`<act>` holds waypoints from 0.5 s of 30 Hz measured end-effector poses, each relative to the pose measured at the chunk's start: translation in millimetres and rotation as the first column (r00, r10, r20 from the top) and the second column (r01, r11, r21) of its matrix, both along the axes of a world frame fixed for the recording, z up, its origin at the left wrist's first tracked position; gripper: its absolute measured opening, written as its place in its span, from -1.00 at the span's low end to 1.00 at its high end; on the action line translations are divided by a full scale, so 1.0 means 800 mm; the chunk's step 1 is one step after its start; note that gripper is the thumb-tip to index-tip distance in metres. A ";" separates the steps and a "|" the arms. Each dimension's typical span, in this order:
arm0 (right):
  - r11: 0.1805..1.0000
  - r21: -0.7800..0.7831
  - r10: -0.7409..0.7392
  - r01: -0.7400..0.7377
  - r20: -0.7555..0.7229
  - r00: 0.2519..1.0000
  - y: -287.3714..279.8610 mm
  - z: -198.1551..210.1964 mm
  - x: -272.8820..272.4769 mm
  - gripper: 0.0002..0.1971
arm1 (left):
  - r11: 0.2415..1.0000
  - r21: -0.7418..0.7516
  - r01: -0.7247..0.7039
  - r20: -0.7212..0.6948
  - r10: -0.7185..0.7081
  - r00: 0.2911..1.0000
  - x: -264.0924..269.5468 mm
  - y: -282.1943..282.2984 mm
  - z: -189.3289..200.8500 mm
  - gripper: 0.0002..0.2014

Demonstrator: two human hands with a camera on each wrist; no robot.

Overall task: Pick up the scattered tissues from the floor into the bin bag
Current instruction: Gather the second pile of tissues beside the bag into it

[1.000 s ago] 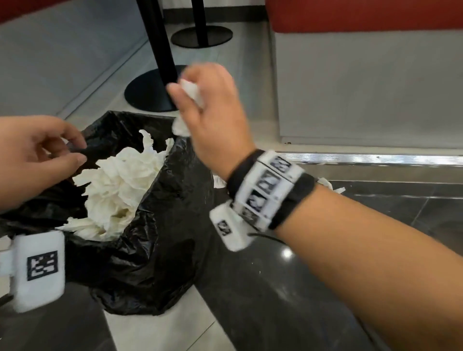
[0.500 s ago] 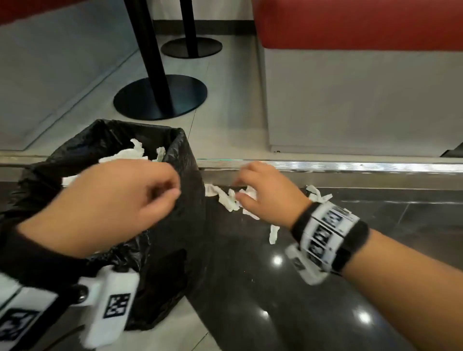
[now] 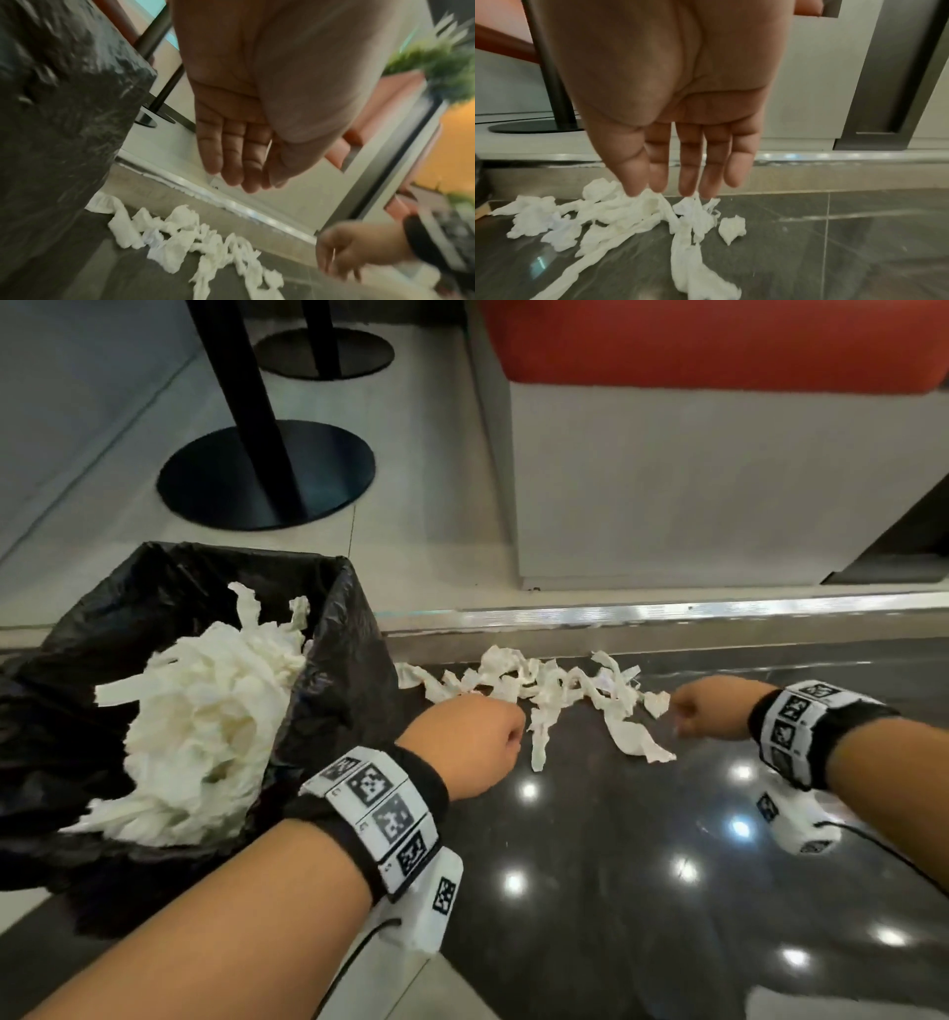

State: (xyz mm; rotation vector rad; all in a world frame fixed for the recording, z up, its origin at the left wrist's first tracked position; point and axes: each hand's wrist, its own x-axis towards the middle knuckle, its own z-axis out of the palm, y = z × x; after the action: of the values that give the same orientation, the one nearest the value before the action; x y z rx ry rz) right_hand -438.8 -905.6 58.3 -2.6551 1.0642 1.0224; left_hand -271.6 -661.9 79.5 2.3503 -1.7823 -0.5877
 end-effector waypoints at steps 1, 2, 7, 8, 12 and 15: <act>1.000 -0.011 -0.007 0.007 0.014 1.000 -0.007 0.004 0.005 -0.90 | 0.998 0.051 0.029 0.021 -0.030 0.999 -0.001 -0.009 -0.005 -0.83; 1.000 -0.022 0.003 -0.002 0.051 0.999 -0.018 0.000 0.012 -0.93 | 0.994 0.104 0.046 0.044 -0.051 0.998 -0.001 -0.019 -0.012 -0.83; 0.990 0.039 -0.142 0.137 0.227 0.963 -0.068 -0.085 0.033 -0.31 | 0.961 0.274 0.028 0.098 -0.056 0.994 0.011 -0.072 -0.050 -0.82; 0.983 0.073 -0.180 0.167 0.260 0.949 -0.075 -0.104 0.035 -0.20 | 0.958 0.286 0.004 0.094 -0.033 0.995 0.014 -0.079 -0.058 -0.82; 0.972 0.112 -0.229 0.208 0.234 0.945 -0.098 -0.167 0.049 0.10 | 0.939 0.340 -0.052 0.094 0.021 0.995 0.018 -0.095 -0.089 -0.85; 0.977 0.116 -0.197 0.180 0.165 0.966 -0.105 -0.206 0.060 0.18 | 0.933 0.352 -0.074 0.098 0.042 0.994 0.016 -0.101 -0.122 -0.85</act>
State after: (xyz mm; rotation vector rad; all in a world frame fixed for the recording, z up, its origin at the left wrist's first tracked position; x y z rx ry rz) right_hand -390.9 -989.2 -106.6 -2.4544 1.1673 0.7680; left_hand -259.0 -743.1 -17.8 2.6919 -1.7599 -0.8757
